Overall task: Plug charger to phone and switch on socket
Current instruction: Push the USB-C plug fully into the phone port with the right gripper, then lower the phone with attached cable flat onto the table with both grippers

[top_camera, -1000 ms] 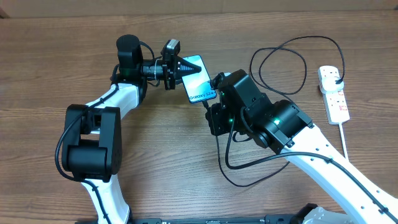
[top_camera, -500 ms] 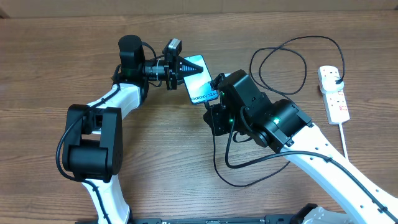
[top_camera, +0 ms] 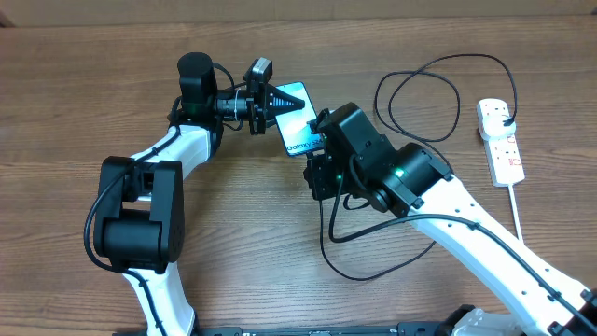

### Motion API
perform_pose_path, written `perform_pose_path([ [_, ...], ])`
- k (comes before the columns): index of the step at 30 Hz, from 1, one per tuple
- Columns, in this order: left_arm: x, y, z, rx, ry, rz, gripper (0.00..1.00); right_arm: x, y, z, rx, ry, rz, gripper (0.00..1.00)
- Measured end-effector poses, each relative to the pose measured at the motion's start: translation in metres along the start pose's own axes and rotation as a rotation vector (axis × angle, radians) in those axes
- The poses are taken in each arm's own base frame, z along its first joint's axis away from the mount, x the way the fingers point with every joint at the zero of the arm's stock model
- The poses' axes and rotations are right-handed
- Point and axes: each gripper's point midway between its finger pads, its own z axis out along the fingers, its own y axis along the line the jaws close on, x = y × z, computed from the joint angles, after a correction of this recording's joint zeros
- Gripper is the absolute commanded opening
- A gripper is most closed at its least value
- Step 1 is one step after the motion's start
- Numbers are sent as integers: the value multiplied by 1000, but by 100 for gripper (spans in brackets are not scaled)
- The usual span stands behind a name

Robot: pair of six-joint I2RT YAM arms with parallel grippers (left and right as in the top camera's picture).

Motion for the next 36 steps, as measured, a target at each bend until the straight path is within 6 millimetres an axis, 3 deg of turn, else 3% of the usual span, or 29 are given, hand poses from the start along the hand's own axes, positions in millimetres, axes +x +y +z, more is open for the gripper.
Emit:
perform_pose_path([
  [12, 0, -1, 0, 1, 3, 74, 4, -4, -1, 3, 5, -24, -2, 4],
  [24, -5, -2, -3, 3, -25, -3, 4, -17, -1, 2, 11, -79, -7, 4],
  [36, -5, -19, -3, 19, -28, 152, 4, -21, -1, 4, 14, -100, -46, 4],
])
